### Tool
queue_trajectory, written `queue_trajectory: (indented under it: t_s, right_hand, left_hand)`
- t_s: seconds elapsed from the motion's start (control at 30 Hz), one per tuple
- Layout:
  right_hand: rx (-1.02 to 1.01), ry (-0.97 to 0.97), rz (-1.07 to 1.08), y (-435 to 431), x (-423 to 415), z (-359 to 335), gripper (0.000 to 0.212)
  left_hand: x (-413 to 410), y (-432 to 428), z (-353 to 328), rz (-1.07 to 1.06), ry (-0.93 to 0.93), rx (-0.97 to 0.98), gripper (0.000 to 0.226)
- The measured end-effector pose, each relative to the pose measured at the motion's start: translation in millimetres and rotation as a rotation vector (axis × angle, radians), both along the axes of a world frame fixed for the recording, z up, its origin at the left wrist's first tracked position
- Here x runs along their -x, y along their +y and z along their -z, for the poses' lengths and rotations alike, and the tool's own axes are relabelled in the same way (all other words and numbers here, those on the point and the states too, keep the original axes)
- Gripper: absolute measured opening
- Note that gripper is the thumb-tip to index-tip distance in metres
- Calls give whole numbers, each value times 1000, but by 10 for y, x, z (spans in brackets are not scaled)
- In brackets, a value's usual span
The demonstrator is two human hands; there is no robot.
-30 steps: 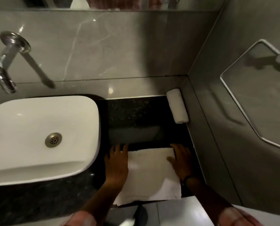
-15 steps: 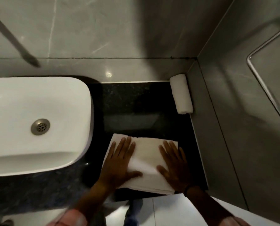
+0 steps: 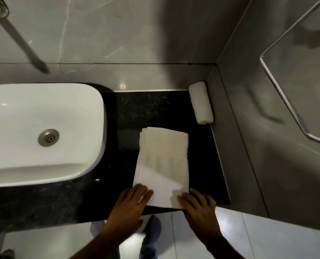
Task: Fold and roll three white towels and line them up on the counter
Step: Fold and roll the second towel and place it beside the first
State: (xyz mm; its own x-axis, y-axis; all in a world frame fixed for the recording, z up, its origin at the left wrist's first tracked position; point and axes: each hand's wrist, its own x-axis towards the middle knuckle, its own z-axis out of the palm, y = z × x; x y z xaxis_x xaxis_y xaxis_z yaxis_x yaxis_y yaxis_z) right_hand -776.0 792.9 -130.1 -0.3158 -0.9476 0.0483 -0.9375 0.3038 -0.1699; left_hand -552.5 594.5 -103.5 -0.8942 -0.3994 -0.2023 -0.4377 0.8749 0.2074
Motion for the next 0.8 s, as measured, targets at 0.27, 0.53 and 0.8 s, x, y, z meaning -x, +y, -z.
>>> queue_trajectory:
  t_s: [0.27,0.53,0.8]
  right_hand:
    - [23,-261,9,-1,-52,-196,29]
    - [179,-746,448,-440,-29,-489,32]
    - [-28,55,-56,-329,104,-287,48]
  left_hand:
    - [-213,19,-119,-19,164,-150,37]
    - [28,-208,-258,-619,434,-462,17]
    - [-89,-260,-179,-153,113,99,43]
